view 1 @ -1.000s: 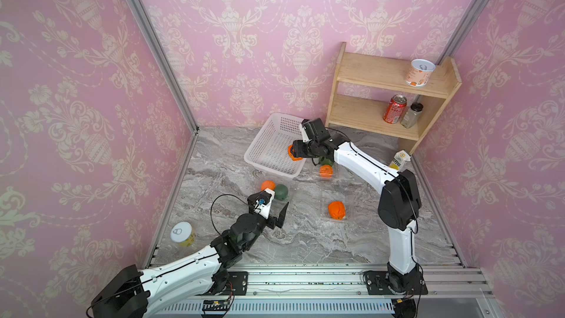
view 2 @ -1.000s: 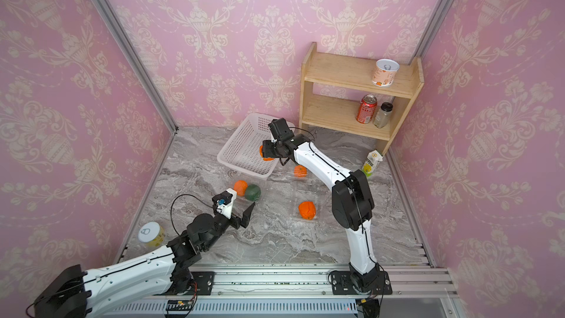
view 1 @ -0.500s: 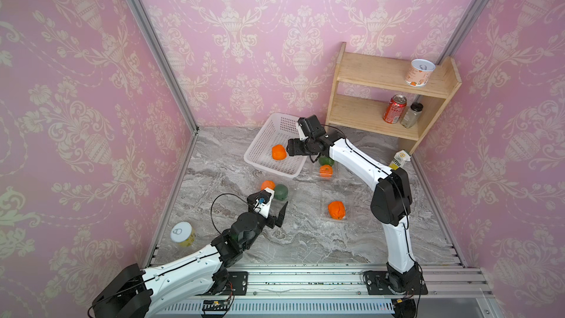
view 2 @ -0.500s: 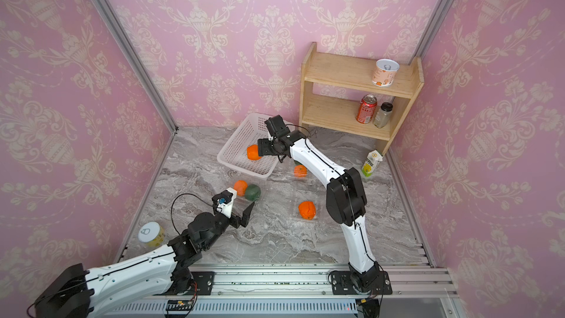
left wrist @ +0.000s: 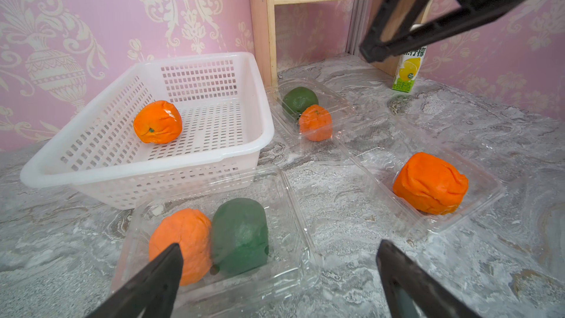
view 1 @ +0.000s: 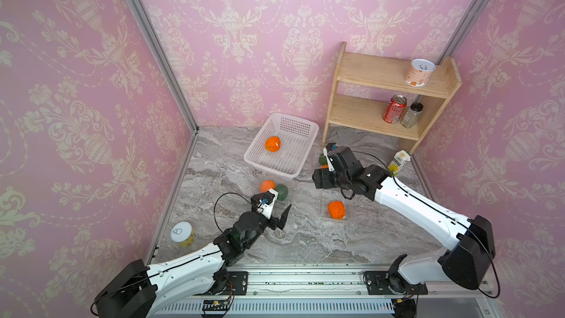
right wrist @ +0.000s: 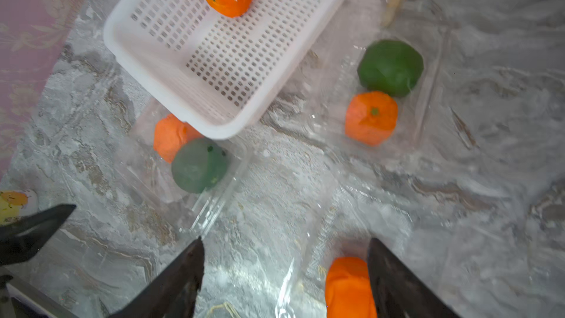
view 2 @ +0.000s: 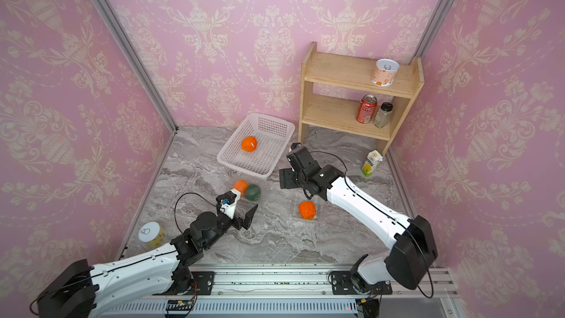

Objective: Take oranges out of containers
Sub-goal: Pick up the orange from the packing box.

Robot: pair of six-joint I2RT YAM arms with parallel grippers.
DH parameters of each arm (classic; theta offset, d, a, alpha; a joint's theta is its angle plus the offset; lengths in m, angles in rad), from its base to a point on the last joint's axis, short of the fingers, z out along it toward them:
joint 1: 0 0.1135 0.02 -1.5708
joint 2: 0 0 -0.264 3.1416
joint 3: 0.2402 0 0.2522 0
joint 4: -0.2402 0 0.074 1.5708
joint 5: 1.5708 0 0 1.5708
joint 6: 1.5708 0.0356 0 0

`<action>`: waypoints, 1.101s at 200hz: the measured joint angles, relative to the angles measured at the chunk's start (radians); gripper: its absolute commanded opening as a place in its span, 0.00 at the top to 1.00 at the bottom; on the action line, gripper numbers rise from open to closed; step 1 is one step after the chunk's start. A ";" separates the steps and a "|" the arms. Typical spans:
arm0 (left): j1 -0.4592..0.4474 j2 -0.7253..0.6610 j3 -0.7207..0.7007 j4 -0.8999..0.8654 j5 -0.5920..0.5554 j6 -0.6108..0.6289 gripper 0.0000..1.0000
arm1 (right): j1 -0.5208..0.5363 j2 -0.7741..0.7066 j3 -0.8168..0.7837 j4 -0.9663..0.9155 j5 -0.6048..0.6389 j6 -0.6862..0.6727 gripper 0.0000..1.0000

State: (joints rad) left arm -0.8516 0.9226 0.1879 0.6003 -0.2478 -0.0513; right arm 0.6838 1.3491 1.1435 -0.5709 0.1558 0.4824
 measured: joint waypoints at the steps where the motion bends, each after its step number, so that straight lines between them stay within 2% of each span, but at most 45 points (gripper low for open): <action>1: 0.000 0.001 0.000 0.001 0.000 0.000 0.01 | 0.001 -0.004 -0.006 0.000 0.000 0.002 0.16; 33: 0.000 0.058 0.000 0.024 0.017 -0.014 0.01 | 0.040 -0.159 -0.227 0.010 0.050 0.103 0.17; 64: 0.000 0.101 0.000 0.040 0.044 -0.018 0.01 | 0.052 -0.188 -0.326 0.012 0.075 0.177 0.18; 115: 0.000 0.140 0.002 0.051 0.110 -0.017 0.01 | 0.061 -0.160 -0.332 0.019 0.100 0.208 0.18; 177: 0.000 0.138 0.008 0.067 0.165 -0.016 0.01 | 0.059 0.035 -0.252 0.011 0.115 0.198 0.19; 220: 0.000 0.129 0.008 0.066 0.165 -0.016 0.01 | 0.024 0.090 -0.253 0.032 0.106 0.200 0.22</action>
State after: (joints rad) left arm -0.8516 1.0512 0.1959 0.6662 -0.0830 -0.0677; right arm 0.7078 1.4387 0.8906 -0.5385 0.2619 0.6819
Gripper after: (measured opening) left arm 0.994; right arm 0.790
